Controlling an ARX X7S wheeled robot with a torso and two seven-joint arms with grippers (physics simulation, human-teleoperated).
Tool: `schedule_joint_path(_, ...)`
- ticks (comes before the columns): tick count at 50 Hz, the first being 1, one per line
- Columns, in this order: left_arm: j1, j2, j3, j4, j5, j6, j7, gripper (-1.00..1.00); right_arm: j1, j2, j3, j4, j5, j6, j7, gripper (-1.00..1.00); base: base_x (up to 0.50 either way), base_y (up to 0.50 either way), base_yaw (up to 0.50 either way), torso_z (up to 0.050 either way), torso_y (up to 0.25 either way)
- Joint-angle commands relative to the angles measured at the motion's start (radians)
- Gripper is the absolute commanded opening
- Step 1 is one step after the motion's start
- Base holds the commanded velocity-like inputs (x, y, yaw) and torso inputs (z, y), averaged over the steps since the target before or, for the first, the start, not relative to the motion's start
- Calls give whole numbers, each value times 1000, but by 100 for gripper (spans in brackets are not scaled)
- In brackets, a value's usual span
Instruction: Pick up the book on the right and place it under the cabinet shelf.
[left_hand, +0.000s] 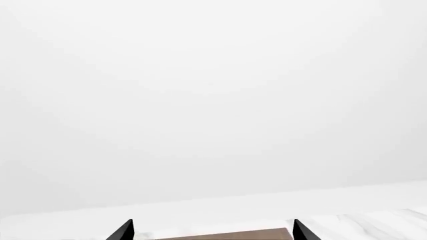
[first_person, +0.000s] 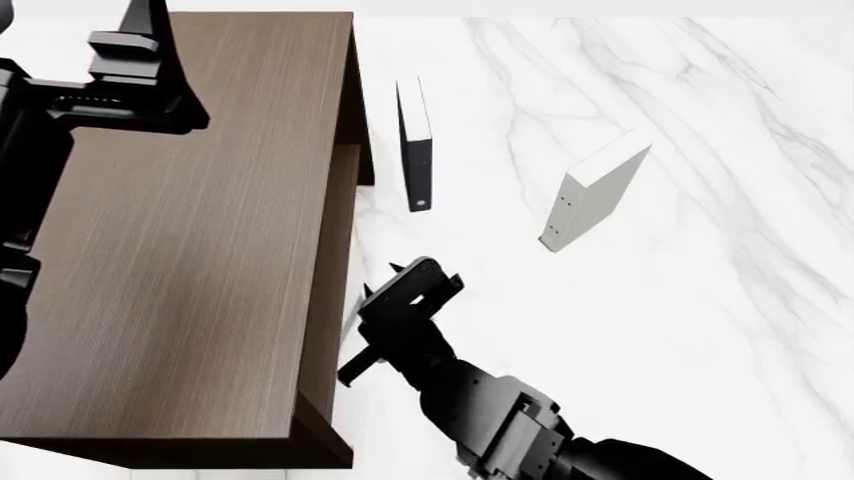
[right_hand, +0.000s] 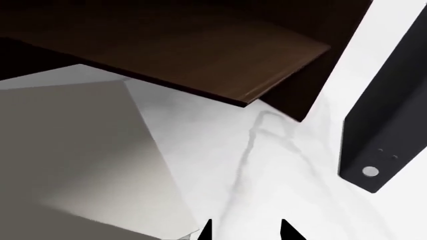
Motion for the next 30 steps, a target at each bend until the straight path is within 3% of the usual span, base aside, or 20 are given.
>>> schedule_joint_path(1, 7, -8, -9, 3, -6, 4, -2, 100, -44, -46, -160, 54, 127, 45, -113, 100, 0, 0, 16, 0, 0)
schedule_joint_path(30, 17, -16, -7, 1, -6, 13, 0, 100, -47, -46, -162, 28, 120, 10, -160, 100, 0, 2, 4, -1, -6)
